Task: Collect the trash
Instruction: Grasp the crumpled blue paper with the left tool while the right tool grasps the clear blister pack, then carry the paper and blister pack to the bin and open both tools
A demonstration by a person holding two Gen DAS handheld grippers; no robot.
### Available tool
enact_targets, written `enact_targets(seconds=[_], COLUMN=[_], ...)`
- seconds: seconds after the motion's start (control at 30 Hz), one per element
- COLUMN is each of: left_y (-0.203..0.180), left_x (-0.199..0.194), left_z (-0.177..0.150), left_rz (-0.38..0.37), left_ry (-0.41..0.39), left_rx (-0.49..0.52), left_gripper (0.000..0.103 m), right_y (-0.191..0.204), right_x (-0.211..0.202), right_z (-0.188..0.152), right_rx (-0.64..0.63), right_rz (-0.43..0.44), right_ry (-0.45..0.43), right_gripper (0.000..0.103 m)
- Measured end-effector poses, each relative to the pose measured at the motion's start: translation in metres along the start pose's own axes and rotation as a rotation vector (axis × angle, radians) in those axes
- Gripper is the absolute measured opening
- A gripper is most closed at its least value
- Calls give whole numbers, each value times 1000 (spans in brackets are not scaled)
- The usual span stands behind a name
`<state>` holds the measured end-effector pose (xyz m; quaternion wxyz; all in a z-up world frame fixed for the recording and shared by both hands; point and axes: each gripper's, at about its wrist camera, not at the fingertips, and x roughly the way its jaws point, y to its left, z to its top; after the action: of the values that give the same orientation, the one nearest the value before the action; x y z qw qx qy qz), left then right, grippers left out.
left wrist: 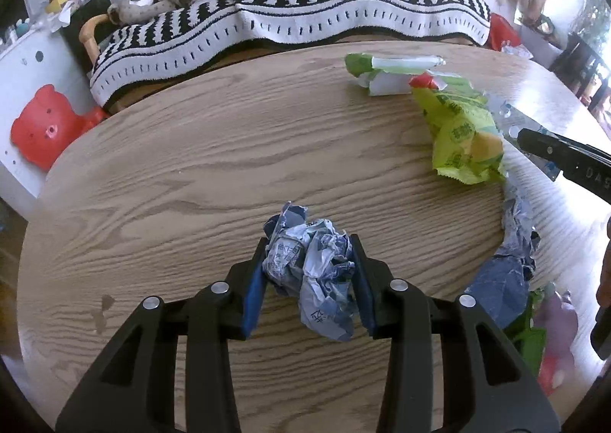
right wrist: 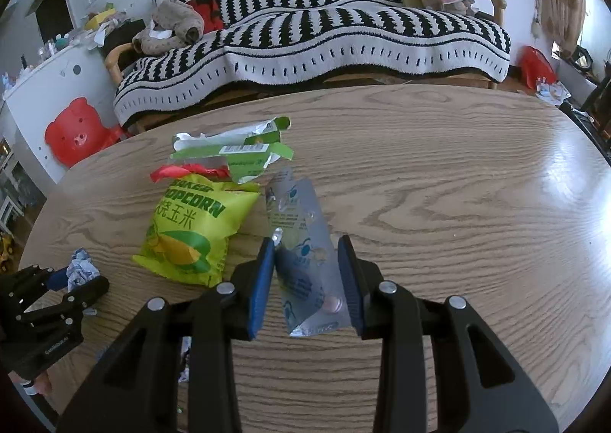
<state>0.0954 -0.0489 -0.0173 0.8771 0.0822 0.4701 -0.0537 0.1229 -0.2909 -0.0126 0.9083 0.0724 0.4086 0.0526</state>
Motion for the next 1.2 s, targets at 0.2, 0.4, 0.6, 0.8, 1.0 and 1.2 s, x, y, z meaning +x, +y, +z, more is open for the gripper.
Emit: enact_targets(seconds=[0.2, 0.4, 0.6, 0.8, 1.0, 1.2], left_y=[-4, -6, -7, -9, -74, -167], left_x=[-5, -13, -25, -62, -153, -220], left_z=[-1, -3, -9, -12, -25, -54], left_rz=[-1, -7, -3, -9, -113, -288], left_ry=[-1, -8, -7, -65, -212, -252], left_rx=[11, 14, 19, -2, 74, 210], left_gripper=[40, 40, 40, 40, 40, 40], right_y=[2, 0, -6, -9, -26, -84], right_x=[0, -6, -9, -38, -148, -238], right_z=[-2, 0, -2, 1, -35, -84], right_rx=[-3, 8, 26, 23, 89, 151], right_rz=[-8, -12, -2, -8, 38, -16], right_ry=[-1, -12, 3, -55, -253, -313], right_gripper=[34, 34, 34, 34, 34, 34])
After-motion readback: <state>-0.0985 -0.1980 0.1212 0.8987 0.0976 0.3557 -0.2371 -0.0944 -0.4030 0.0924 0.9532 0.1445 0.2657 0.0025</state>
